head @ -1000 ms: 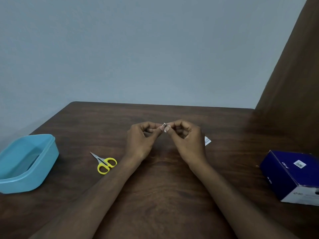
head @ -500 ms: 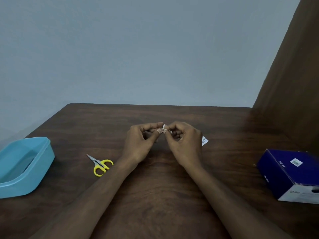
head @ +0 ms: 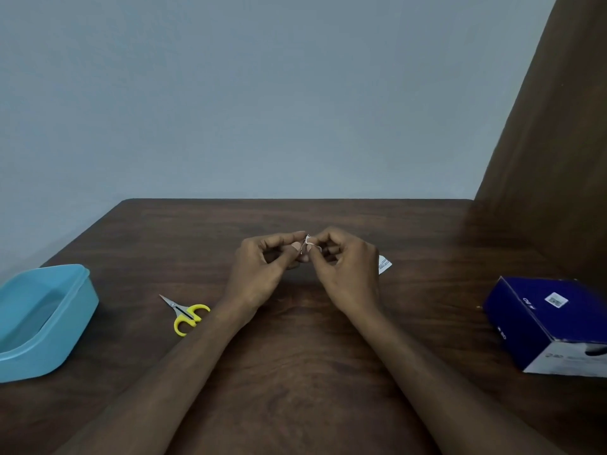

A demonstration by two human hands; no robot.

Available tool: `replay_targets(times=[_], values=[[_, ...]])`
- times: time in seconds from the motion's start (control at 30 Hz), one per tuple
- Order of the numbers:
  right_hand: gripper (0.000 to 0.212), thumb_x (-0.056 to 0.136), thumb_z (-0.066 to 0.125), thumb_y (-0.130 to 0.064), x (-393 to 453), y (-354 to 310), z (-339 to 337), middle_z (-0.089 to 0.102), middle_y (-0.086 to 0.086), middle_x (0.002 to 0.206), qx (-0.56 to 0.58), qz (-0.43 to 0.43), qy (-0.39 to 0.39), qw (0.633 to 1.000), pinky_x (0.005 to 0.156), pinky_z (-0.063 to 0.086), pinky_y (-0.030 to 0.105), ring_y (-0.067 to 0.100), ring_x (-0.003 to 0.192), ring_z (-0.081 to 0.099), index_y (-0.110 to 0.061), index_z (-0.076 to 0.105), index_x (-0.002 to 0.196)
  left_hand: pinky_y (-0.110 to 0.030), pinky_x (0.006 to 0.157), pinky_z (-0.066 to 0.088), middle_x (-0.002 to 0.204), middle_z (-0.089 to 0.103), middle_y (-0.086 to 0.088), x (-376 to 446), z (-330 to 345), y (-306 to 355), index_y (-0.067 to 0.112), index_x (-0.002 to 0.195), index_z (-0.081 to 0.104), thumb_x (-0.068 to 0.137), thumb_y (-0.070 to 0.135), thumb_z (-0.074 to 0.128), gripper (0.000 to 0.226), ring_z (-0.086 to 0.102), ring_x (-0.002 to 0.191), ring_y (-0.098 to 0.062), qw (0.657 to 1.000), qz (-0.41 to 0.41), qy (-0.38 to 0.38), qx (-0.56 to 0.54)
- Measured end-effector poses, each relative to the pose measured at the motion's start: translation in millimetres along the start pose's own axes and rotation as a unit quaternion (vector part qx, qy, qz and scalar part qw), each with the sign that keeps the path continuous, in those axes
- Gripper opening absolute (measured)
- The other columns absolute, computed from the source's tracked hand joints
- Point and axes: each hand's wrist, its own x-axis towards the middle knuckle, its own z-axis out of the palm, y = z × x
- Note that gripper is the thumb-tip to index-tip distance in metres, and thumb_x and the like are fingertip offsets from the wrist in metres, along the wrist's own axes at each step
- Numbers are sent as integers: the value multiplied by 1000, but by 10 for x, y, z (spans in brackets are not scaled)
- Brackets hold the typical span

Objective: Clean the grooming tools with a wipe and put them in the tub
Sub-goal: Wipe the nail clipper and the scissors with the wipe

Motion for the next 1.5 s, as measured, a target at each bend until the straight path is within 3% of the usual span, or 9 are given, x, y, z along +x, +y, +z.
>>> replay_targets(times=[0.37,0.63,0.73,0.87,0.97,1.07,1.23,1.33,1.5], values=[[13,92,79,-14,-16,22,47,79,-13,78,17,23,-9,1000,75,65,40,1,75,76,-20,74,82,-26,92,62,103,82,-14,5,-12,-5,2,120,78,97,6,74,24,79,99,-21,996,-26,2,-89],[13,88,80,-11,3,38,58,79,-15,79,15,32,-22,999,74,64,41,1,72,75,-20,76,80,-23,86,63,105,82,-14,40,-111,-6,3,119,76,90,-7,76,31,79,94,-18,990,-75,-25,-121],[11,88,82,-15,11,70,64,79,-15,78,16,28,-37,999,73,64,40,2,72,75,-21,78,81,-23,84,63,108,81,-15,53,-115,-27,2,121,74,87,-7,79,36,79,92,-18,988,-85,-21,-131],[7,88,83,-18,9,89,63,79,-17,78,12,42,-59,997,69,60,25,1,72,74,-22,82,84,-19,84,60,106,82,-8,79,-121,-52,3,121,76,87,-4,80,35,78,96,-11,992,-77,-15,-99],[6,89,83,-19,24,92,83,79,-17,79,22,66,-68,995,74,63,31,2,74,75,-23,82,84,-17,85,59,104,83,-4,83,-126,-48,5,120,77,88,-4,80,34,77,95,-8,992,-77,-16,-95],[6,89,82,-18,43,92,81,79,-14,79,35,77,-63,994,80,64,37,3,76,76,-21,81,84,-19,88,59,105,82,-7,64,-127,-53,6,123,76,89,-3,79,36,78,94,-12,993,-72,-32,-89],[8,88,82,-16,75,99,67,79,-12,77,53,92,-14,994,77,64,34,3,73,75,-19,79,82,-25,93,60,115,80,-17,84,-175,-33,5,125,75,88,1,80,38,77,101,-20,989,-77,-79,-95],[11,92,80,-15,87,129,51,80,-3,80,126,146,12,981,79,65,41,16,78,79,-19,75,83,-28,97,60,112,80,-19,54,-157,-16,6,123,77,90,3,80,34,76,99,-20,990,-71,-97,-72],[14,104,64,-7,136,150,51,81,4,89,242,231,3,942,73,60,33,15,77,77,-14,75,99,-29,92,60,102,81,-19,61,-142,-29,8,120,76,92,-1,77,29,76,93,-18,992,-78,-78,-64]])
